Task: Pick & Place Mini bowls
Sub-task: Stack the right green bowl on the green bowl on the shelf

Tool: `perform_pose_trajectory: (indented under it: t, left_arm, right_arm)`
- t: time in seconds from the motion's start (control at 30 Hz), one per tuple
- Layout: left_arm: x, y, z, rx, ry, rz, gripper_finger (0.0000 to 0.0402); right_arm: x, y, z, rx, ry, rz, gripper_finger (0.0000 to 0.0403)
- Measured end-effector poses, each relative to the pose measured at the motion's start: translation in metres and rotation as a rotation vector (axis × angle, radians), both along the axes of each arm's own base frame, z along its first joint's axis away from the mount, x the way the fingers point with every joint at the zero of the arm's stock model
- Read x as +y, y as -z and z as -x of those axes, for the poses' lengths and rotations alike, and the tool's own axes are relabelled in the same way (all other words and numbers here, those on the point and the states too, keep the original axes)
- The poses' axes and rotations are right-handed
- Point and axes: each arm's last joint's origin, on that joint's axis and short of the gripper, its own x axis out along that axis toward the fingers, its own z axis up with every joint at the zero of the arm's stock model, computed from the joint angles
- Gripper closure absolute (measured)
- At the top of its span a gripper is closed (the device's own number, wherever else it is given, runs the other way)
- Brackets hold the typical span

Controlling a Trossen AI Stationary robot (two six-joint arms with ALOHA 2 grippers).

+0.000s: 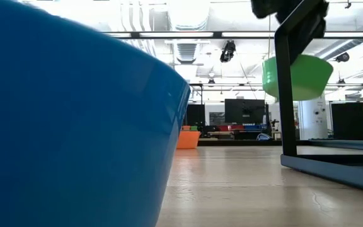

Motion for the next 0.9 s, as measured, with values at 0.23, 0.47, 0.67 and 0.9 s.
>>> perform_pose_trajectory:
  t: [0.23,0.47,0.67,0.9]
  left_arm:
    - [0.0,0.0,0.0,0.0,0.0,0.0,0.0402]
    - [0.0,0.0,0.0,0.0,-0.001,0.002,0.0402]
    - [0.0,0.0,0.0,0.0,-0.002,0.002,0.0402]
    - [0.0,0.0,0.0,0.0,0.0,0.001,0.0402]
  right_arm:
    - [0.04,-0.005,-0.001,-0.017,-0.126,0.014,0.0394]
    - [0.083,-0.01,0.012,-0.039,-0.209,-0.012,0.0394]
    - [0.118,-0.01,0.025,0.007,-0.233,-0.08,0.0394]
    - [0.15,-0.009,0.043,0.082,-0.214,-0.148,0.0394]
